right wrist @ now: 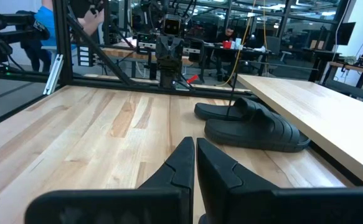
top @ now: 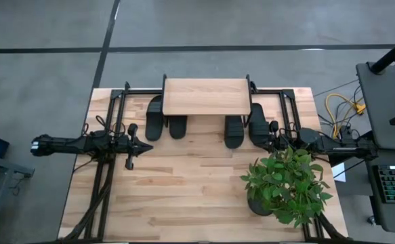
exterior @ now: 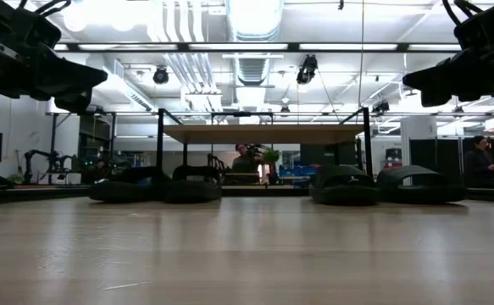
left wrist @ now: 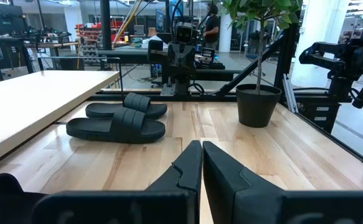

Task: Pick and place slides into the shelf

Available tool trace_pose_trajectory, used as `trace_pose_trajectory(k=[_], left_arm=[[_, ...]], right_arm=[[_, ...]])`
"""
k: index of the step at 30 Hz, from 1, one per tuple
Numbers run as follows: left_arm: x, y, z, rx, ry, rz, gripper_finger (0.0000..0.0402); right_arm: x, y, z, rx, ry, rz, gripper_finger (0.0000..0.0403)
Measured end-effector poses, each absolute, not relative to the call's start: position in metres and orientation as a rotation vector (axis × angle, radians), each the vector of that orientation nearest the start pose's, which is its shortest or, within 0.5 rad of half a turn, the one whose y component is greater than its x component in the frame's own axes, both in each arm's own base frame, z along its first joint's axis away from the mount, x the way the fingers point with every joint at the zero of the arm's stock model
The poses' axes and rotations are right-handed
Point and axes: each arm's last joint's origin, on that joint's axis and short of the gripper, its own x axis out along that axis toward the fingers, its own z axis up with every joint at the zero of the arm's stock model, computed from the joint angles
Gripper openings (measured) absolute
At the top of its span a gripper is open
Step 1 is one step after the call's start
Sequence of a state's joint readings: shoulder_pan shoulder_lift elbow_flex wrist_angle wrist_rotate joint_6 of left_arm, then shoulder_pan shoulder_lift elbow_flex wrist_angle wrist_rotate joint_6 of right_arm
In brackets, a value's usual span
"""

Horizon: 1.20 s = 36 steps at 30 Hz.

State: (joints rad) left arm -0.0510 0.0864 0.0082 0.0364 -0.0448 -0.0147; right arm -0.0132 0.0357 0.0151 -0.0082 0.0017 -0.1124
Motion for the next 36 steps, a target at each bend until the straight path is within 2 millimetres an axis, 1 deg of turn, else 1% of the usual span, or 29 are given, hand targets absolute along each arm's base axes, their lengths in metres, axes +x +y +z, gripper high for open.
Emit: trace_pose_trajectory(k=[25,30,36], left_arm=[[0.102,-0.004,0.164,-0.013,0.032,-0.006,0.0],[0.103,-0.004,0.166,-0.014,0.008,-0.006,0.0],[0.103,-0.004,0.169,-0.011,-0.019,-0.002,0.0]], right_arm=[[0.099,-0.001,0.165,-0.112,0.027,-0.014,0.0009],[0.099,-0.001,0.169,-0.081,-0.008,-0.015,0.0009],[0.098,-0.001,0.18,-0.05,-0.124,-0.018,0.0009]])
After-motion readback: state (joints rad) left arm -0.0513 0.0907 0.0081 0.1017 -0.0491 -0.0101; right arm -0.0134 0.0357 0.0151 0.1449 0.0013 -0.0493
